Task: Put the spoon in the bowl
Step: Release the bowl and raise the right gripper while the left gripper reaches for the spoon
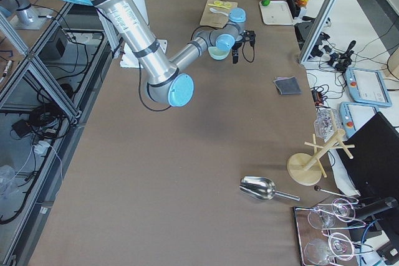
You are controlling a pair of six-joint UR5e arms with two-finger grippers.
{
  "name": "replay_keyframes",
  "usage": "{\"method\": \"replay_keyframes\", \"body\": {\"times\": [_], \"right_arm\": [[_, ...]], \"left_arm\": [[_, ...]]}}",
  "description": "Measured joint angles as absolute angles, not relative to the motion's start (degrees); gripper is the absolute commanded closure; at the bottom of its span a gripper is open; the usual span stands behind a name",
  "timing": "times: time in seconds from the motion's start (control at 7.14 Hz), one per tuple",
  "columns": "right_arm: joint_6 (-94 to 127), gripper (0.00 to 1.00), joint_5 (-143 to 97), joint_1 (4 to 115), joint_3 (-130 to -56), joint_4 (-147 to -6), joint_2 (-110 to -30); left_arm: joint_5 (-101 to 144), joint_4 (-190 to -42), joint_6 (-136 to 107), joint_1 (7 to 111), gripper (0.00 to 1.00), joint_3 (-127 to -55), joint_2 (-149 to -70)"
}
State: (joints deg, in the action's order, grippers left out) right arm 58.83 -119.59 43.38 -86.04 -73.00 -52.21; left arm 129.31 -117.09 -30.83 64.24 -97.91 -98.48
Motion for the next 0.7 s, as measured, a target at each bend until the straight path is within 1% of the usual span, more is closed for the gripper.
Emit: {"method": "replay_keyframes", "body": {"times": [0.28, 0.7], "right_arm": [[50.3, 0.0, -120.6, 48.0, -91.2, -72.6, -59.1], [46.1, 0.0, -125.2, 53.6, -92.8, -73.9, -63.4]], "left_arm": [[126.5, -117.7, -33.2, 57.3, 0.03, -98.5, -98.5], [121.5, -119.4, -36.5, 49.3, 0.03, -97.6, -98.2]]}}
